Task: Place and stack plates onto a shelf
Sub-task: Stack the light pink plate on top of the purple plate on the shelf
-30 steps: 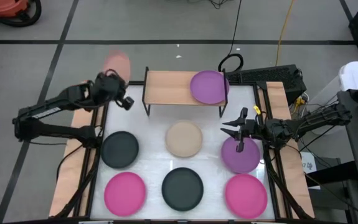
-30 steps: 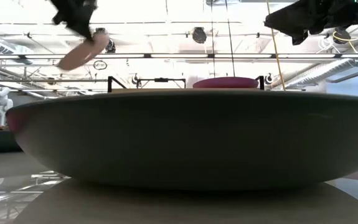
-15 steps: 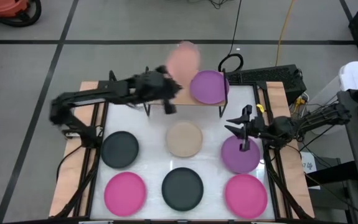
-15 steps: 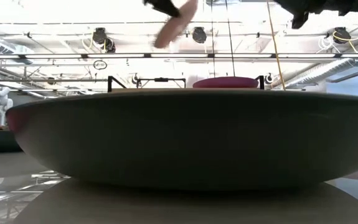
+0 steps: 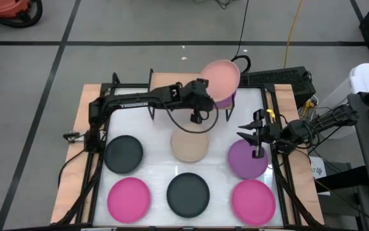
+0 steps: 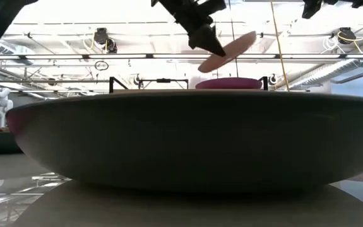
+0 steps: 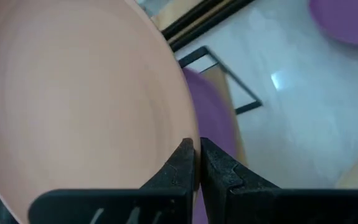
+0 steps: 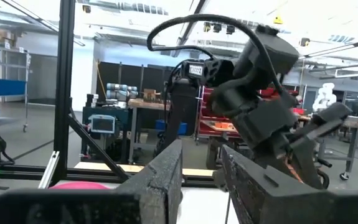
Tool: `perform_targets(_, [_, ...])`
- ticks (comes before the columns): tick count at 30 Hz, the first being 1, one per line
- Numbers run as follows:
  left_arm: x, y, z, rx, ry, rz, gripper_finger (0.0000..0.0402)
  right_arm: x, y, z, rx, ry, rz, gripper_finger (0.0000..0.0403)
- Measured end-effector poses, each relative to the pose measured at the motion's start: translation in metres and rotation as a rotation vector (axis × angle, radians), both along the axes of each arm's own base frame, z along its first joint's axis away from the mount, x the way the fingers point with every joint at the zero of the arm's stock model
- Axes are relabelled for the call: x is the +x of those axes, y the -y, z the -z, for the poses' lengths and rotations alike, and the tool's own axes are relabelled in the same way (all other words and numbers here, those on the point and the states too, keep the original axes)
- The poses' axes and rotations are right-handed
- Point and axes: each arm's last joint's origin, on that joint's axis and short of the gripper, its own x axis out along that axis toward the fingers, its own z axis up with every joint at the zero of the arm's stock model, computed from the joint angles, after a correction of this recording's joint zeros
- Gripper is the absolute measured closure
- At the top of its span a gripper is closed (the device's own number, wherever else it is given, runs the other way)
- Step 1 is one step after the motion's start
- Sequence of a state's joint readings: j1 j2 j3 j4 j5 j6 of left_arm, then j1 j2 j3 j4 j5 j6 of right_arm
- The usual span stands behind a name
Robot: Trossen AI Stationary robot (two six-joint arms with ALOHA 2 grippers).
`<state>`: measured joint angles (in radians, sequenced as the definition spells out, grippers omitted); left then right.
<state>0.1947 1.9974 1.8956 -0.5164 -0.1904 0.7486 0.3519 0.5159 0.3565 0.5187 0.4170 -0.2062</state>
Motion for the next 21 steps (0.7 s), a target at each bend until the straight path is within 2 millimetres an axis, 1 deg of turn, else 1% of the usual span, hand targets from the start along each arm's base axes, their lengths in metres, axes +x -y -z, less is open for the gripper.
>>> perform_targets(5, [0.007,-0.007,0.017,0.000,-0.045,0.045,0.0391,0.000,0.000,0.001,-0.003,-0.007,0.000,0.0305])
perform_targets(9, [0.006,-0.017,0.018,-0.050,-0.018,0.043,0.0391,0.000,0.000,0.001,-0.003,-0.007,0.000,0.0305])
perform_targets(15, [0.000,-0.035,0.022,-0.129,-0.028,-0.017,0.0391,0.000,0.000,0.001,-0.003,-0.015,0.000,0.0305])
perform_targets(18, [-0.003,-0.041,0.023,-0.148,-0.040,-0.020,0.0391,0.000,0.000,0.001,-0.005,-0.014,0.000,0.0305])
perform_targets(21, [-0.002,-0.042,0.029,-0.176,-0.051,-0.026,0.0391,0.000,0.000,0.002,-0.005,-0.017,0.000,0.0305])
